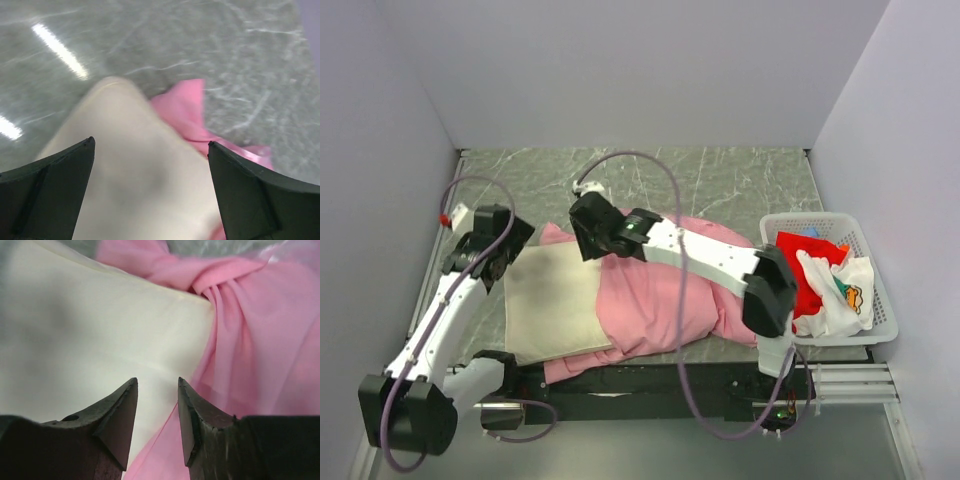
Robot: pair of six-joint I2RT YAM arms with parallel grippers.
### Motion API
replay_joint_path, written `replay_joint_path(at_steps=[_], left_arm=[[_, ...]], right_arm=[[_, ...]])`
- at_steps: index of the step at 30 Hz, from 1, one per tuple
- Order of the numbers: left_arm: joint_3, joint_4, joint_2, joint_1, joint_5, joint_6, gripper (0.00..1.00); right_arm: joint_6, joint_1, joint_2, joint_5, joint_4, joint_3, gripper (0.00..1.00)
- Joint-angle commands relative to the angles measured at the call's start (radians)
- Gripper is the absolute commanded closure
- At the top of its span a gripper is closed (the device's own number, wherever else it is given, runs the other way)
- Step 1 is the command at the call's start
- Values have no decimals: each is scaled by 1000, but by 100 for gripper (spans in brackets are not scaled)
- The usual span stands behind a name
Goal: Put the pillow into the pillowcase
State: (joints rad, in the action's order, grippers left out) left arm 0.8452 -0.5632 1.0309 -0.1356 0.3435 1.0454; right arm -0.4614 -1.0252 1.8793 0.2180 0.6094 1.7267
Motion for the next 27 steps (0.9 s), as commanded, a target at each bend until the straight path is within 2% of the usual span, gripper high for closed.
replay_joint_path(at_steps=[1, 6, 10, 12, 16, 19, 20, 21, 22, 23, 24, 25, 27], left_arm=[[-136, -30, -57, 24, 42, 59, 1], [-247, 81, -78, 25, -60, 50, 1], [-316, 117, -80, 25, -70, 62, 1], [-339, 134, -98, 27, -83, 65, 1], [-389, 177, -121, 25, -112, 62, 7], [-406, 203, -118, 27, -130, 47, 14], [-413, 227, -120, 27, -144, 42, 19], [-423, 246, -124, 25, -156, 38, 38], [-443, 264, -130, 27, -194, 33, 50], [-457, 285, -134, 25, -219, 28, 64], [-468, 339, -138, 25, -244, 25, 92], [-486, 359, -152, 25, -268, 30, 99], [-501, 425, -167, 25, -331, 47, 99]], right_arm=[[-26, 23, 78, 38, 13, 16, 55], [-8, 48, 139, 61, 32, 53, 53], [-6, 60, 164, 119, 76, 76, 54], [-6, 62, 144, 116, 41, 45, 54], [6, 65, 197, 93, 71, 97, 54], [15, 65, 250, 54, 79, 146, 58], [20, 65, 257, 49, 79, 168, 64], [24, 66, 282, 55, 105, 190, 69], [32, 66, 296, 60, 128, 223, 74], [36, 66, 310, 63, 151, 296, 85], [44, 65, 331, 52, 189, 336, 91], [56, 65, 340, 41, 206, 377, 96], [63, 44, 372, 21, 265, 532, 100]])
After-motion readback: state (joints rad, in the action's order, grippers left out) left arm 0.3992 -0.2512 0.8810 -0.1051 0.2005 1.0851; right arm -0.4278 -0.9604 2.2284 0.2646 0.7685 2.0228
